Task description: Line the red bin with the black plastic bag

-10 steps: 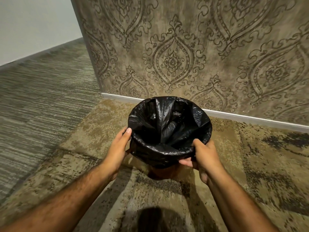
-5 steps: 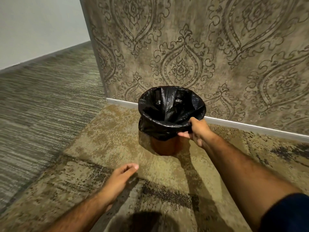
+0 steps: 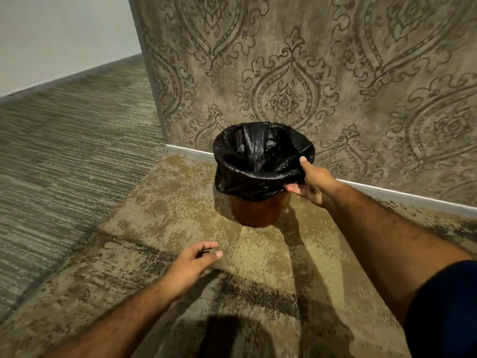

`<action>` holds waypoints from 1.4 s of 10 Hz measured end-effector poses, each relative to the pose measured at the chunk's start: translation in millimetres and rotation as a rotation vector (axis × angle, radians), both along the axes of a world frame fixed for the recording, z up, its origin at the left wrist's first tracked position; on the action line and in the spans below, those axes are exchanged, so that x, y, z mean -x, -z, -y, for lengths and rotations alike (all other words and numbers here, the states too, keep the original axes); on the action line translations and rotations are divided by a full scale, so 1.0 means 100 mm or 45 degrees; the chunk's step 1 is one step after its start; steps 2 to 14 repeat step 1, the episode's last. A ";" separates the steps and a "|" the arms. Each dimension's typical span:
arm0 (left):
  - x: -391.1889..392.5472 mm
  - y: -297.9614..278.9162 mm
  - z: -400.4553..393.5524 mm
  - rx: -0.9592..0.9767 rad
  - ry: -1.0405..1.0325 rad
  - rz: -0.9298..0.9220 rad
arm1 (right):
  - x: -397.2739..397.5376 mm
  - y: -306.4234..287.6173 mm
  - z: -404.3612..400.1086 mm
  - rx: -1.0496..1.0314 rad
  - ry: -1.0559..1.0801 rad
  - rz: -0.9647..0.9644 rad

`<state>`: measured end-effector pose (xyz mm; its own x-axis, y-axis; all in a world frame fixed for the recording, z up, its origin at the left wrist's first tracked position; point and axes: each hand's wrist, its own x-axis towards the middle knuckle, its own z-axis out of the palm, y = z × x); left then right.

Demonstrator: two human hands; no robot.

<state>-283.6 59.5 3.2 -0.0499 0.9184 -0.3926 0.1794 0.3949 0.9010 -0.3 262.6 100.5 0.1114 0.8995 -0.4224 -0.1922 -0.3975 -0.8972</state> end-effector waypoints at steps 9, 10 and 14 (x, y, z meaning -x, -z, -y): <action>-0.08 -0.08 -0.11 -0.043 -0.054 0.031 | -0.05 -0.01 0.12 0.054 -0.048 -0.010; -0.08 -0.08 -0.11 -0.043 -0.054 0.031 | -0.05 -0.01 0.12 0.054 -0.048 -0.010; -0.08 -0.08 -0.11 -0.043 -0.054 0.031 | -0.05 -0.01 0.12 0.054 -0.048 -0.010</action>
